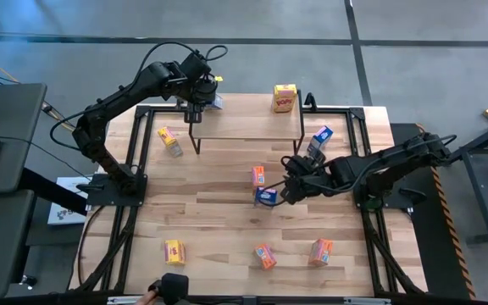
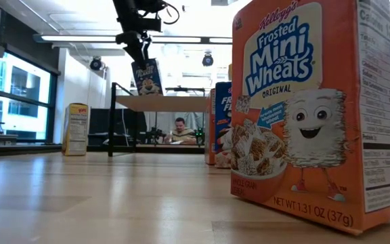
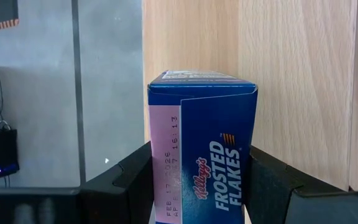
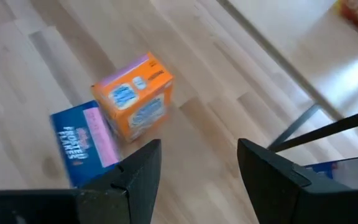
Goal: Stack cereal on shelf
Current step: Put the bottom left blue cereal box on the shelf
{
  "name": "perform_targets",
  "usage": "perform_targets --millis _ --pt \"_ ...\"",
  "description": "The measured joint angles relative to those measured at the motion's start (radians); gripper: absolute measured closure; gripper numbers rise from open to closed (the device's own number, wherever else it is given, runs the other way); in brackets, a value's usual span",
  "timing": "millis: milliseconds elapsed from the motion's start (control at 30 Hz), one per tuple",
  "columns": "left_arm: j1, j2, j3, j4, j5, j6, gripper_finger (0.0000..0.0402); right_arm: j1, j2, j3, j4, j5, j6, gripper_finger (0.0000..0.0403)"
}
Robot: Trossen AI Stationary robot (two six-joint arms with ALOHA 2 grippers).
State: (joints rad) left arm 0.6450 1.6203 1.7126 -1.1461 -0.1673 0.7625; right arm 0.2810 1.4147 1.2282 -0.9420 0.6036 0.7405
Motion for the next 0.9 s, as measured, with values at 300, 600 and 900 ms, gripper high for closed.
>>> perform_targets --millis 300,600,900 --pt "0.001 0.000 0.000 0.000 0.000 -0.001 0.0215 -0.007 0.000 0.000 0.034 -0.152 -0.113 0.0199" --pt "0.001 0.000 0.000 0.000 0.000 -0.002 0.0215 -0.018 0.000 -0.001 0.024 -0.036 -0.176 0.0199" --pt "0.001 0.001 0.000 0.000 -0.001 -0.030 0.0215 -0.064 -0.027 -0.001 0.029 0.205 -0.477 0.0199"
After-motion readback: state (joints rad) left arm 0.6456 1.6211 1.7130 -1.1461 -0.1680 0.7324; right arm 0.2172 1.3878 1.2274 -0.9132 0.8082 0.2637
